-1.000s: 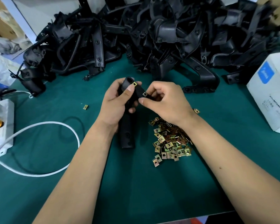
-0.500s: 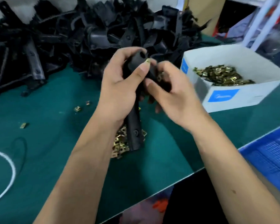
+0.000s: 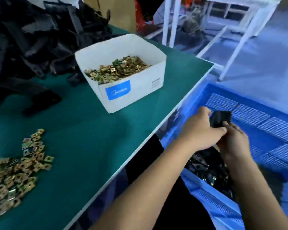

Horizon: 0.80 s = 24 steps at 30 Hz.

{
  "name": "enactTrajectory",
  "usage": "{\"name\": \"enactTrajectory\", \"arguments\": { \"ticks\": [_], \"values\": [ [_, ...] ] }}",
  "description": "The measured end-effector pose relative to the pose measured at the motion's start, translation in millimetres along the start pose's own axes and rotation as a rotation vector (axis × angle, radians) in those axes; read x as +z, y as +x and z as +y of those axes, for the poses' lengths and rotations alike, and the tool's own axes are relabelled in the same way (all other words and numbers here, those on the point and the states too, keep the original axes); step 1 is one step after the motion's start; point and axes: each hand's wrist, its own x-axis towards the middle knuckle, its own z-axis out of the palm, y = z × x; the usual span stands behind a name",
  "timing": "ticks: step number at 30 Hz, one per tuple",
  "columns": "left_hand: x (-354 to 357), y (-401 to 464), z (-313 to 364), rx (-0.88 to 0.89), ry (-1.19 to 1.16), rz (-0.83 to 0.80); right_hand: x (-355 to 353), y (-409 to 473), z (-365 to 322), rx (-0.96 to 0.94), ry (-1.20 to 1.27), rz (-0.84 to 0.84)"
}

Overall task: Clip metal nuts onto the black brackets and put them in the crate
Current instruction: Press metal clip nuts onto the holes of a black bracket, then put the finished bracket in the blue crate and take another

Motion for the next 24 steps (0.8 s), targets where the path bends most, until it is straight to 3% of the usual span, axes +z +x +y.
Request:
{"name": "enactTrajectory", "arguments": {
  "ticks": [5,11,14,19,24],
  "values": [
    [62.1,23.0,-61.9,-0.25,0.159,-0.175,-50.1,29.3,93.5,0.448,-0.062,0.218],
    [86.5,23.1,-96.0,-0.269,0.33,-0.239,-83.1,36.6,129.1,0.503,-0.489,0.347],
    [85.9,30.0,-90.0,-0.215,0.344,-0.223,-76.4,37.4,117.3,0.432,-0.546,0.325],
    [70.2,36.1,-55.3,-0.044,0.322,-0.072,-42.5,33.8,67.9,0.222,-0.737,0.15],
    [18.0,11.3,-6.4,0.278,0.028,0.232,13.3,3.5,-11.0,-0.281,-0.757,0.135]
  ]
}}
